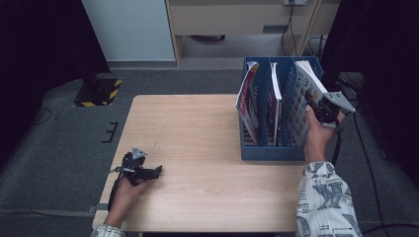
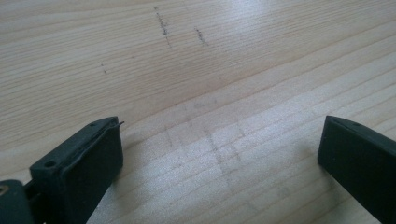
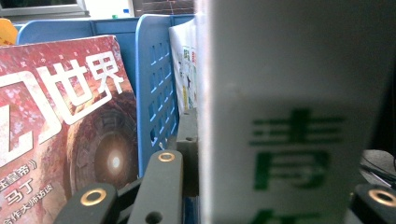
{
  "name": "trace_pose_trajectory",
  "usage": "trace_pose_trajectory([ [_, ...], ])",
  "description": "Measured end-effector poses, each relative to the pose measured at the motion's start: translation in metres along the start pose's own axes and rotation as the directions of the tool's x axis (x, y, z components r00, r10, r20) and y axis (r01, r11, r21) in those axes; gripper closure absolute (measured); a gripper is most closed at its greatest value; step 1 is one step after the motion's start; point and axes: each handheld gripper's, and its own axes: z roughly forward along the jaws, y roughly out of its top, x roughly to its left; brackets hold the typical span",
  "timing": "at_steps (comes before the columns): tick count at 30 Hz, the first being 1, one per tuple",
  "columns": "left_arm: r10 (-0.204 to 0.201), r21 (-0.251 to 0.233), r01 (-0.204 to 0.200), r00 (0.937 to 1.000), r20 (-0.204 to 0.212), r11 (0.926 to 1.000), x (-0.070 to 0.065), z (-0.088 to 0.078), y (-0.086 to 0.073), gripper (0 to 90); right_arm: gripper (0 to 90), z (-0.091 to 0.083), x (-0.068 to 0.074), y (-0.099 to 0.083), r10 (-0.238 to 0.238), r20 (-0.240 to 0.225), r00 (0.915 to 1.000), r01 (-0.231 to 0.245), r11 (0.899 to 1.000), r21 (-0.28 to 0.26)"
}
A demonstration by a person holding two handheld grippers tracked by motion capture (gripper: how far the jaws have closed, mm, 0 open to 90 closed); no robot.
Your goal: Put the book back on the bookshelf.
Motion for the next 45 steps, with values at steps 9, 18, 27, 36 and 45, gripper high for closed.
trace_pose_trajectory([
  [9, 0.0, 0.0, 0.0, 1.0, 0.0, 1.0, 0.0, 0.0, 0.0, 0.0, 73.8, -0.002, 0.002, -0.006, -0.016, -0.004, 0.9999, 0.016, 1.0, -0.012],
  [18, -0.001, 0.0, 0.001, 1.0, -0.001, 1.0, 0.0, 0.0, 0.0, 0.0, 73.5, -0.004, 0.007, -0.008, -0.033, -0.014, 0.9993, 0.033, 0.999, -0.007],
  [27, -0.001, 0.0, 0.001, 1.0, -0.001, 1.0, 0.0, 0.0, 0.0, 0.0, 72.5, -0.007, 0.006, -0.01, -0.012, -0.006, 0.9999, 0.012, 1.0, -0.013],
  [36, -0.001, 0.0, 0.001, 1.0, -0.001, 1.0, 0.0, 0.0, 0.0, 0.0, 69.7, -0.009, 0.012, -0.008, -0.027, -0.03, 0.9992, 0.026, 1.0, -0.015],
  [45, -0.001, 0.0, 0.001, 1.0, -0.001, 1.0, 0.0, 0.0, 0.0, 0.0, 58.4, -0.01, 0.018, -0.007, -0.04, -0.046, 0.9982, 0.04, 0.999, -0.008],
])
